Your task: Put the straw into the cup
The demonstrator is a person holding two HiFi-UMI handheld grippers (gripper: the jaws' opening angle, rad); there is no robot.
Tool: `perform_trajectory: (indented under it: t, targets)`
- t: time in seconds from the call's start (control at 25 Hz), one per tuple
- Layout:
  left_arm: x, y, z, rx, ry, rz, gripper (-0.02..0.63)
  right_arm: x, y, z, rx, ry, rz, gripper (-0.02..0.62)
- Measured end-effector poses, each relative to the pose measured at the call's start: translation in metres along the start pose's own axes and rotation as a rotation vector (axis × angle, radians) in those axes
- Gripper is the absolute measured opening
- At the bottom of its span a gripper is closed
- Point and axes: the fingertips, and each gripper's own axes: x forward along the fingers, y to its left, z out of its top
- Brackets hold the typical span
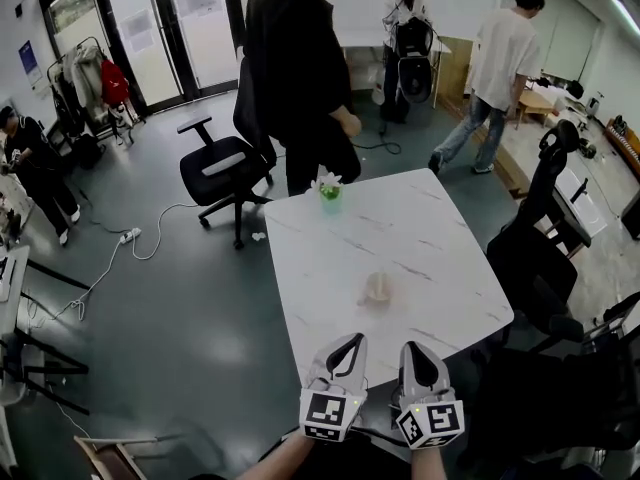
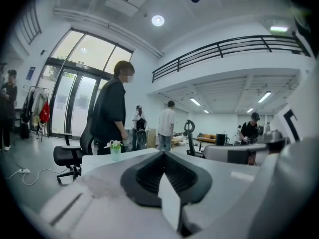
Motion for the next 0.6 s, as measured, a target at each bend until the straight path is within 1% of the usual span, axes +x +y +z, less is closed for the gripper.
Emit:
perform_trajectory:
  t: [0.6]
  targets:
    - [0.011,0.003,-0.004,0.001,0.002,-0.004,0.002,0.011,-0.004,-0.002,-0.006,0.001,0.015,-0.008]
